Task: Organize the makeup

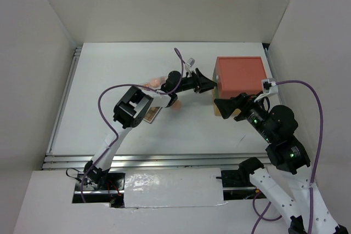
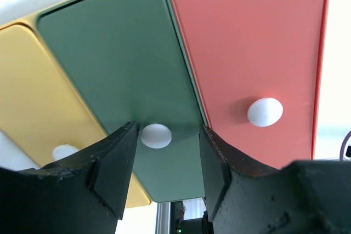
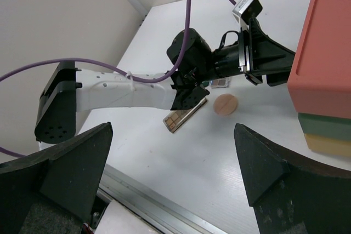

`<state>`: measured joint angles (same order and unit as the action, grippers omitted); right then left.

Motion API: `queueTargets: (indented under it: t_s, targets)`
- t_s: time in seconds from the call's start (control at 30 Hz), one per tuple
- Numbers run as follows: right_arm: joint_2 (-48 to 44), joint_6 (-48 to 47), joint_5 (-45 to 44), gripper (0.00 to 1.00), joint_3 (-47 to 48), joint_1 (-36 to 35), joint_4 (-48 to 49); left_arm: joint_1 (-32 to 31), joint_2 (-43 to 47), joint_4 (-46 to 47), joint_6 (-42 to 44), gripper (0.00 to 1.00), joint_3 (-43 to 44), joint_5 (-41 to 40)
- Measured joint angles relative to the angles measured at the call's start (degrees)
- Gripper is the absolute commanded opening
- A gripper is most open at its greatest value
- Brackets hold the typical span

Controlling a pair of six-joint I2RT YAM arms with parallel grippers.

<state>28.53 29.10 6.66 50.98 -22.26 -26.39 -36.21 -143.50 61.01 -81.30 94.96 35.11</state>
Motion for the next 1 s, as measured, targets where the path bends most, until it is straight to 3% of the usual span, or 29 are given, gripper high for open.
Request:
queueTargets:
  t_s: [0.27, 0.53, 1.0]
  targets:
    - [0.0, 0.0, -0.02, 1.0, 0.0, 0.0, 0.07, -0.24, -0.13, -0.11, -0.17, 0.51, 0.22, -0.09]
    - [0.0, 0.0, -0.22, 1.0, -0.74, -0.04, 0.22, -0.24, -0.87, 0.28, -1.42, 0.32, 0.2, -0.11]
    - [0.0, 0.0, -0.22, 1.0, -0.83, -0.04, 0.24, 0.5, -0.39, 3.67, -1.64, 0.28, -2.71, -0.24]
